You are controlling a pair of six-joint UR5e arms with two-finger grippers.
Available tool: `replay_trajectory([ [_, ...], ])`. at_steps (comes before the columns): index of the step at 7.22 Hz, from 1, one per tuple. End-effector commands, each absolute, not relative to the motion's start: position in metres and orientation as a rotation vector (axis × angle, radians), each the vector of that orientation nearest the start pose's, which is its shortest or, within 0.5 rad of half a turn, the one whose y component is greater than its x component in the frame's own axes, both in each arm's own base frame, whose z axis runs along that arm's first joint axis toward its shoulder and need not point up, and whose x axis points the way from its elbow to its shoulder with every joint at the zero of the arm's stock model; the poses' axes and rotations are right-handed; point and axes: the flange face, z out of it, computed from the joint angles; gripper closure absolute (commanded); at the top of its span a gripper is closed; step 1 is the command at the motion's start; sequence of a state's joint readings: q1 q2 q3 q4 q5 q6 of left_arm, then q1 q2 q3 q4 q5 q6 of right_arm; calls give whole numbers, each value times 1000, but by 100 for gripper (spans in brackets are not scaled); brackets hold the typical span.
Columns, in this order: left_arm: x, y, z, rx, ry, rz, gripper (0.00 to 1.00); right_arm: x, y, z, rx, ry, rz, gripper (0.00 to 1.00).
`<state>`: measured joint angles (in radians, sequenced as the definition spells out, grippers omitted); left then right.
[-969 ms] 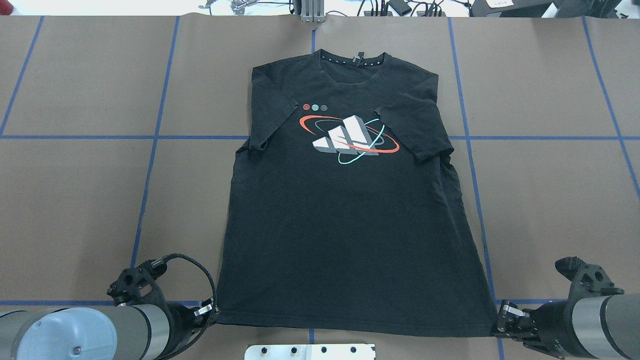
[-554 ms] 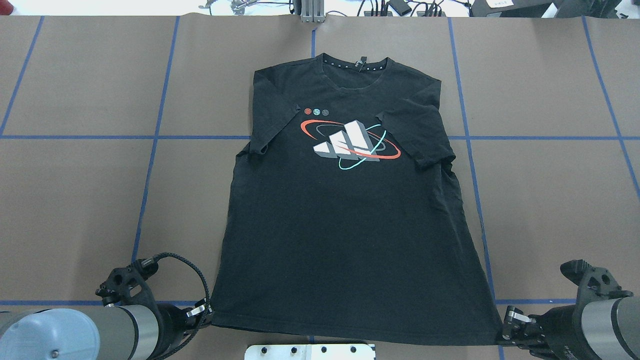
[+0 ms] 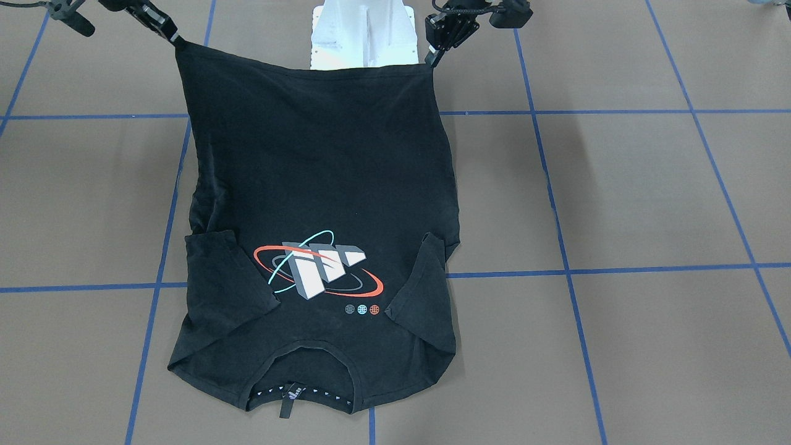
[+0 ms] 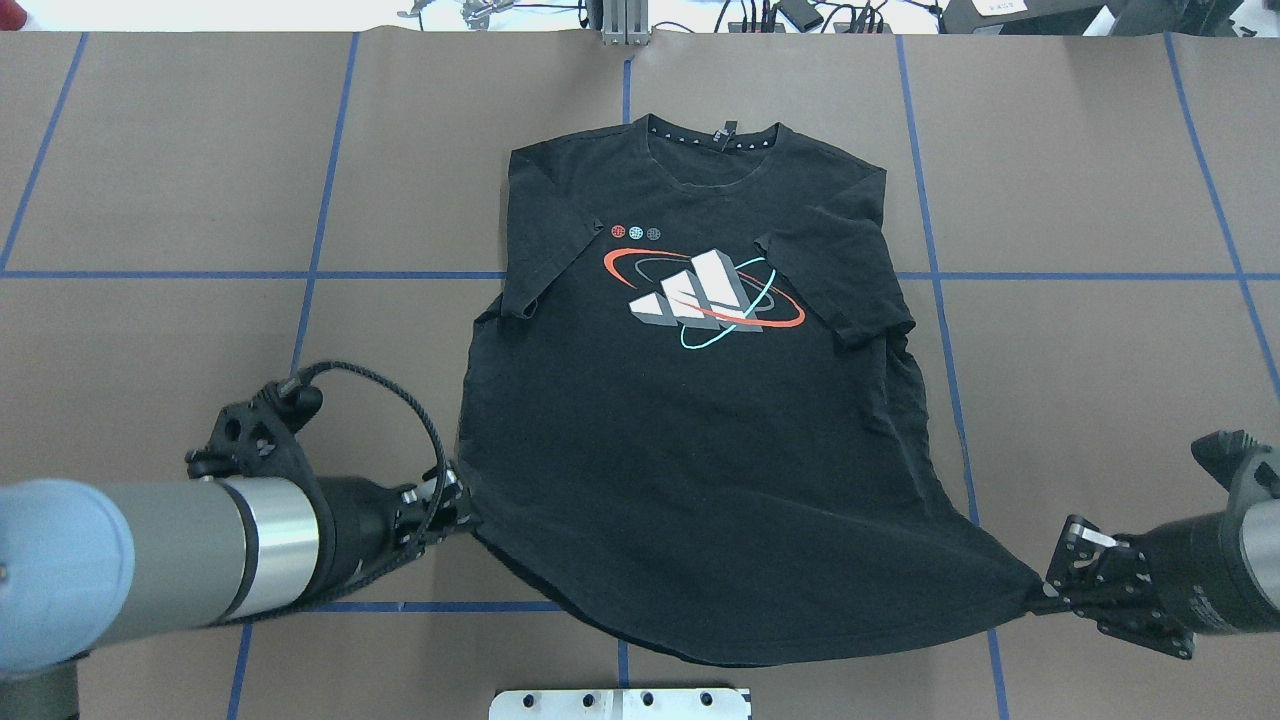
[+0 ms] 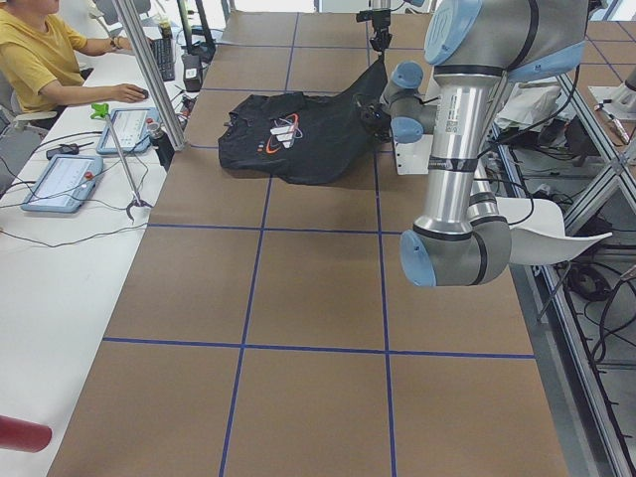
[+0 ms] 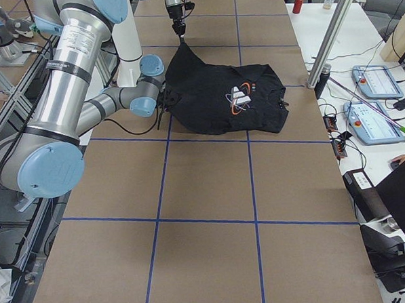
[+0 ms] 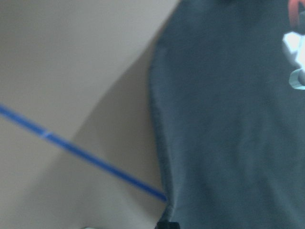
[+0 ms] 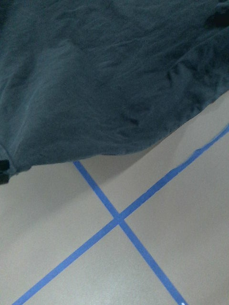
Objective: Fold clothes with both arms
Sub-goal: 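Lift both hem corners and carry them toward the collar, folding the shirt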
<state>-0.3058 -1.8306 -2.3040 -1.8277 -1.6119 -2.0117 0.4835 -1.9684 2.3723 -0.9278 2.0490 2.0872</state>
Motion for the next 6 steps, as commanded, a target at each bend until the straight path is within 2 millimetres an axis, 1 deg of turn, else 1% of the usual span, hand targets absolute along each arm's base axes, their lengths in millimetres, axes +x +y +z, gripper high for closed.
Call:
replay_trajectory([
  [1,395,-350,164,-20,1279,-712,100,-267,-298,331,-423,-960,793,100],
  [2,397,-385,173,-4,1257,-756,100,-276,-336,308,-374,-919,803,100],
  [3,388,-410,181,19,1295,-749,100,-274,-371,299,-315,-873,786,100],
  [4,387,-432,197,21,1272,-770,100,-268,-399,305,-284,-847,800,100],
  [5,375,-450,202,58,1258,-783,100,-263,-425,322,-274,-825,817,100],
  [6,380,-465,216,66,1222,-797,100,-274,-459,323,-262,-815,818,100],
])
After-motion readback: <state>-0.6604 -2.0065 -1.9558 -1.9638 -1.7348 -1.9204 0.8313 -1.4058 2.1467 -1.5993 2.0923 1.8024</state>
